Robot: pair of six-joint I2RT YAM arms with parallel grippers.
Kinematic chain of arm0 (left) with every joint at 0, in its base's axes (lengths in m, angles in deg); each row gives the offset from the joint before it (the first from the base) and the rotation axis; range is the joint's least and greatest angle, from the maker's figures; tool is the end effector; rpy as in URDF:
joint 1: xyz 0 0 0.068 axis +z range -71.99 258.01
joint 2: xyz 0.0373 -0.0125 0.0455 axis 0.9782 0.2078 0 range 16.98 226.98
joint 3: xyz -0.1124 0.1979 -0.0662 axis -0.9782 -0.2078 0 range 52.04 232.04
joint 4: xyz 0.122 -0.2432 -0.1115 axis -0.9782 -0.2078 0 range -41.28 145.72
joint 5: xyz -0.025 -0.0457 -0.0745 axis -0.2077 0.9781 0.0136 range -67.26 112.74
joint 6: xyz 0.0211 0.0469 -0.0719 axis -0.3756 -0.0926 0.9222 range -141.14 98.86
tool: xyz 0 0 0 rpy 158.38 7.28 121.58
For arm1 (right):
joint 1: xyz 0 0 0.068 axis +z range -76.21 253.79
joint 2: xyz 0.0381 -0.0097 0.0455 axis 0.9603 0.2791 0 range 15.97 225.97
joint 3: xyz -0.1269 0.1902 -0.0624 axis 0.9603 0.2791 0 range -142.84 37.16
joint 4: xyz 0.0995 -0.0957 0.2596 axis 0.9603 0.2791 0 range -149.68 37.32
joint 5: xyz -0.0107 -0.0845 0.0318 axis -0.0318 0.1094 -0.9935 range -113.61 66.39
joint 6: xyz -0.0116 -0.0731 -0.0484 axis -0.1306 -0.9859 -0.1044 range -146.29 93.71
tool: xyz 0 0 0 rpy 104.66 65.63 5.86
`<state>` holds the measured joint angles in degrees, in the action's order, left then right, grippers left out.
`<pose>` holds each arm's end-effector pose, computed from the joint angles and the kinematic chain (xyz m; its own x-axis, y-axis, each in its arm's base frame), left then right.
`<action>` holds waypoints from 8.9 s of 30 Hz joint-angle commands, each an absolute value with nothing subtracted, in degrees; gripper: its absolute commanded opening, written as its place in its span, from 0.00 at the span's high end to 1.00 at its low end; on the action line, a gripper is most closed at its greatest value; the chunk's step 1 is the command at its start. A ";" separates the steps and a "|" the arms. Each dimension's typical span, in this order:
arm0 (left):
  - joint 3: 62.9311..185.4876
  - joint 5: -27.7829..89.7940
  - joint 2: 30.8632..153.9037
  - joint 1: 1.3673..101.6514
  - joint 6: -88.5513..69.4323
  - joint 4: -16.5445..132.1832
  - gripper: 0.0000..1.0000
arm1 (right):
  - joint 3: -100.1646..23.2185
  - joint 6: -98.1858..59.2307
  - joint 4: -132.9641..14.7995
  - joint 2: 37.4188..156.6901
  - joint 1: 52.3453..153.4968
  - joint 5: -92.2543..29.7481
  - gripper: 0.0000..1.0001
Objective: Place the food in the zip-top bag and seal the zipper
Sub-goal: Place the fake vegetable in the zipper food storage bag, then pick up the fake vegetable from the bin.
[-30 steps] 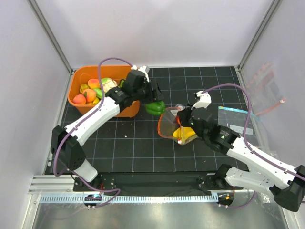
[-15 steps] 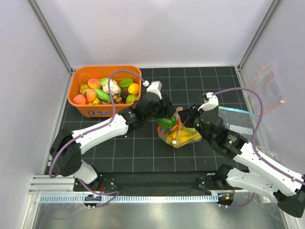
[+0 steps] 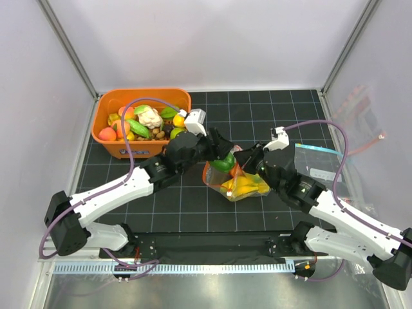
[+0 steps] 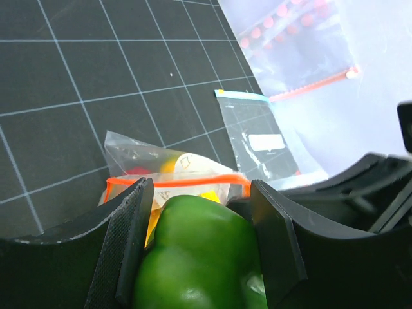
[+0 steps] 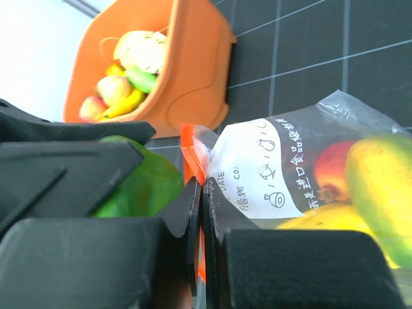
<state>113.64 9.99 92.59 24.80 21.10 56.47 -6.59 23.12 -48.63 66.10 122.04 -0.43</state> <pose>0.2510 -0.3067 0.2892 -0.5402 -0.3723 -0.7547 0.3907 0.6834 -0.6168 0.2219 0.2021 0.2724 -0.4606 0.5324 -0.7102 -0.1320 0.7502 0.6479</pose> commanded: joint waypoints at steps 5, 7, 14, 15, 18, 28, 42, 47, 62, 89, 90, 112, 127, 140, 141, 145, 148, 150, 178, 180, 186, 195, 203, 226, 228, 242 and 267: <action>108.12 6.49 86.85 23.25 16.04 64.32 1.00 | -7.75 27.32 -52.74 63.09 121.87 -4.01 0.99; 106.97 6.31 86.94 23.25 15.25 66.00 1.00 | -8.10 28.11 -52.47 62.03 122.05 -4.71 0.99; 105.92 6.14 87.47 22.38 13.94 69.16 1.00 | -8.28 32.85 -51.07 60.53 121.96 -7.26 0.99; 105.92 5.18 86.94 21.59 13.41 69.16 1.00 | -8.63 33.55 -50.54 60.88 121.96 -7.09 0.99; 105.48 3.41 85.37 20.45 11.65 69.16 1.00 | -10.56 34.88 -48.34 62.29 122.05 -7.27 0.99; 105.04 3.58 89.30 20.09 7.69 72.06 1.00 | -11.80 42.08 -42.88 63.00 121.96 1.79 0.99; 105.30 4.90 92.82 19.04 6.90 75.05 0.61 | -9.25 42.44 -43.68 61.33 121.96 5.57 0.99; 105.83 4.55 93.88 18.24 6.72 75.31 0.40 | -8.55 42.61 -44.29 61.15 121.96 5.30 0.99; 104.42 2.00 97.04 16.75 8.39 79.89 0.10 | -5.64 45.25 -45.18 58.07 121.96 6.62 0.99; 117.61 -10.56 96.07 16.84 1.53 37.87 0.14 | -8.01 37.60 -38.32 55.96 121.96 19.63 0.99; 117.52 -10.31 96.34 16.84 1.71 38.05 0.15 | -8.01 37.60 -38.32 55.96 121.96 19.54 0.99; 114.88 7.10 103.55 21.76 5.85 45.61 0.81 | -7.93 36.29 -38.85 56.66 122.05 17.79 0.99; 108.21 12.29 76.58 21.76 7.51 45.43 1.00 | -18.20 30.75 -31.38 73.01 121.96 13.74 0.99; 109.35 10.96 81.48 23.07 7.77 43.32 1.00 | -13.38 17.67 -40.58 62.13 121.96 9.54 0.99; 109.17 11.58 82.19 23.25 8.04 43.93 1.00 | -12.24 17.04 -41.48 61.94 122.05 8.74 0.99; 109.96 16.40 88.24 24.48 9.18 45.34 0.97 | -14.07 16.60 -40.09 64.83 121.96 9.26 0.99; 112.07 16.86 91.68 25.80 8.75 43.59 0.71 | -15.66 17.65 -37.01 67.91 121.96 11.71 0.99; 112.60 13.88 91.51 26.50 8.22 41.93 0.58 | -15.49 18.00 -37.17 68.97 121.96 11.89 0.99; 107.14 -14.52 81.56 39.05 7.77 42.53 0.00 | -11.44 13.44 -43.15 67.39 121.96 9.79 0.99; 108.37 -12.95 82.80 41.43 9.09 42.18 0.00 | -11.18 12.91 -43.59 67.39 121.96 9.52 0.99; 117.94 -18.20 90.09 46.01 15.24 36.74 0.00 | -10.92 12.82 -43.86 66.95 121.96 8.73 0.99; 140.60 -13.74 104.14 57.61 11.05 21.82 0.00 | -10.83 12.82 -44.12 66.86 121.96 8.03 0.99; 146.79 -16.62 111.81 60.43 -9.70 18.45 0.00 | -10.83 12.99 -44.47 67.56 121.96 7.33 0.99; 151.00 9.46 125.43 74.22 -9.63 22.84 0.00 | -10.74 13.17 -45.70 70.82 121.96 5.40 0.99; 151.01 9.83 125.52 74.41 -10.41 23.89 0.00 | -10.74 13.17 -45.70 70.73 122.05 5.22 0.99; 158.21 16.93 133.78 73.70 -26.84 24.51 0.00 | -10.56 13.26 -46.05 70.46 121.96 4.16 0.99; 171.31 17.21 142.67 73.70 -24.13 11.77 0.96 | -10.39 13.26 -46.41 70.55 121.96 3.99 0.99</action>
<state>173.27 19.61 144.92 72.51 -25.35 16.95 -10.56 13.91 -43.86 71.35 122.04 3.37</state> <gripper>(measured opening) 0.080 0.079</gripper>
